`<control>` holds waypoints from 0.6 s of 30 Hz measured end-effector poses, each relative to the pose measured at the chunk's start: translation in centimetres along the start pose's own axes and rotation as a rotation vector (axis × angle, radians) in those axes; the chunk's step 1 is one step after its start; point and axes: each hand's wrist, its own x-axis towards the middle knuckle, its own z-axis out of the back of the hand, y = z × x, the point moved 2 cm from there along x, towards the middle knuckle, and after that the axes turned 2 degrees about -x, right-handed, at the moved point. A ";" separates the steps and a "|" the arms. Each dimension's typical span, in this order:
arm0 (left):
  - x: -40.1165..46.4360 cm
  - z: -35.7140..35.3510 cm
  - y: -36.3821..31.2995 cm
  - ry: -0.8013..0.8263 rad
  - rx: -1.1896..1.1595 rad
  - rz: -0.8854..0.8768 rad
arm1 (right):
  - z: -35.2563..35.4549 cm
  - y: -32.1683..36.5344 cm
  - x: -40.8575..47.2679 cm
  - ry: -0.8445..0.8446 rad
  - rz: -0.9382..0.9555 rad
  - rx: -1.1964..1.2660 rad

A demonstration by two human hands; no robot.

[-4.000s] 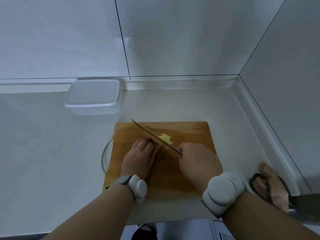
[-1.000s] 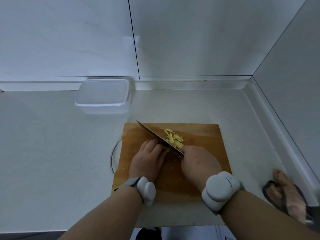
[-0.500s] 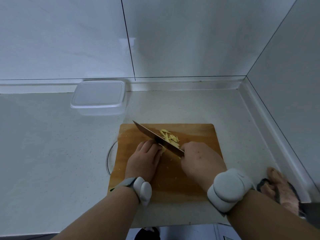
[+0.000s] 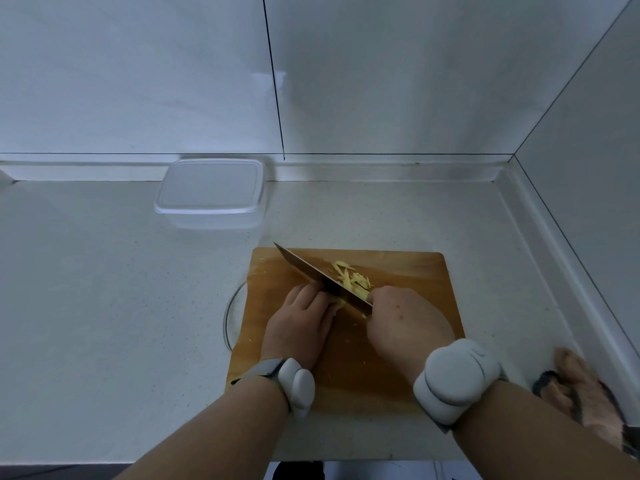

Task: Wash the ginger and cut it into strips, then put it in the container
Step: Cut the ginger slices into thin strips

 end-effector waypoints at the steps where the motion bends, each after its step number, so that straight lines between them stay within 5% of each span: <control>1: 0.0 0.0 -0.1 -0.007 -0.005 -0.005 | -0.1 0.1 0.2 0.002 -0.001 0.004; 18: 0.1 0.3 0.0 -0.011 -0.038 -0.006 | -1.0 0.0 1.1 0.041 -0.009 0.116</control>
